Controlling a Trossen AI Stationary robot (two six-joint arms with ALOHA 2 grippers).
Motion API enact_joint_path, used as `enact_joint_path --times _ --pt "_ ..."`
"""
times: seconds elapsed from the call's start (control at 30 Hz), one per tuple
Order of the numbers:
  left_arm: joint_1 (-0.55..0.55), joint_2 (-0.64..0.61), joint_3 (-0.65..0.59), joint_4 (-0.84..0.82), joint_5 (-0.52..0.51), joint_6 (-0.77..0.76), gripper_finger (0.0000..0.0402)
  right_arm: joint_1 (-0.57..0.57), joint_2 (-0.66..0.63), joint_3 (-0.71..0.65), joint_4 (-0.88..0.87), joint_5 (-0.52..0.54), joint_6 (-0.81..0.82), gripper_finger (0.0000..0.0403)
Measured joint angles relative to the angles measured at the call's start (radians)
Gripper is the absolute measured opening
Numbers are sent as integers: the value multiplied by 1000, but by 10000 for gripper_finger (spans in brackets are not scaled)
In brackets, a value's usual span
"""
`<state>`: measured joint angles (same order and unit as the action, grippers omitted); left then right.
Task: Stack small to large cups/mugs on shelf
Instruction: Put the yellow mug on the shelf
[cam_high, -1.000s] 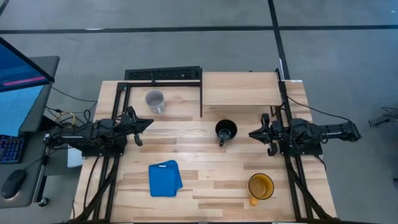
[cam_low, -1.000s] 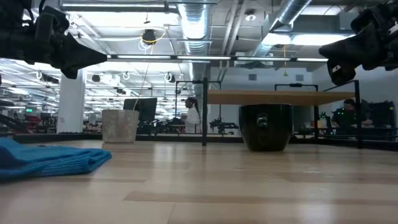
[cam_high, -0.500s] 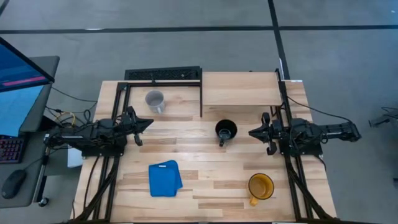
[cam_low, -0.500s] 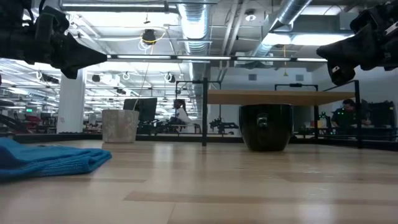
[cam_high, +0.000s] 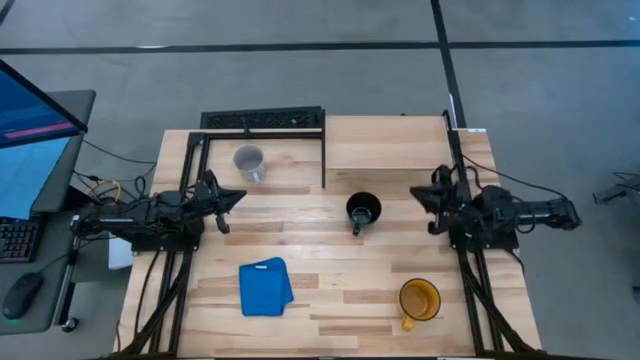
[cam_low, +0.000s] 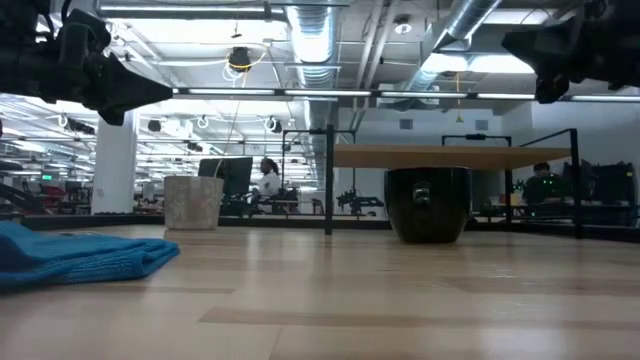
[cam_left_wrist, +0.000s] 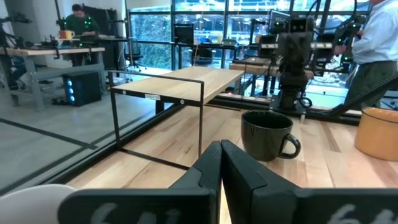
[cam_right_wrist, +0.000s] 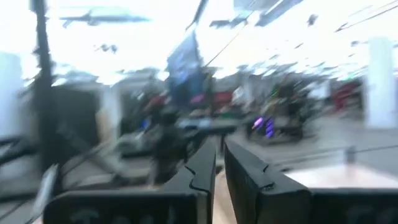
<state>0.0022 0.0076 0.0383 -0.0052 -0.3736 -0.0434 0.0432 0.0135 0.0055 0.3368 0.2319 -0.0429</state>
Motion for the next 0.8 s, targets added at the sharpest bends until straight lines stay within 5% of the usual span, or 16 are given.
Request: enact_joint_path --times 0.4,0.8 --pt "0 0 -1 15 -9 7 0 -106 43 105 21 -78 -57 59" --pt "0 0 -1 98 -6 46 0 -154 323 399 -332 -157 -62 59"
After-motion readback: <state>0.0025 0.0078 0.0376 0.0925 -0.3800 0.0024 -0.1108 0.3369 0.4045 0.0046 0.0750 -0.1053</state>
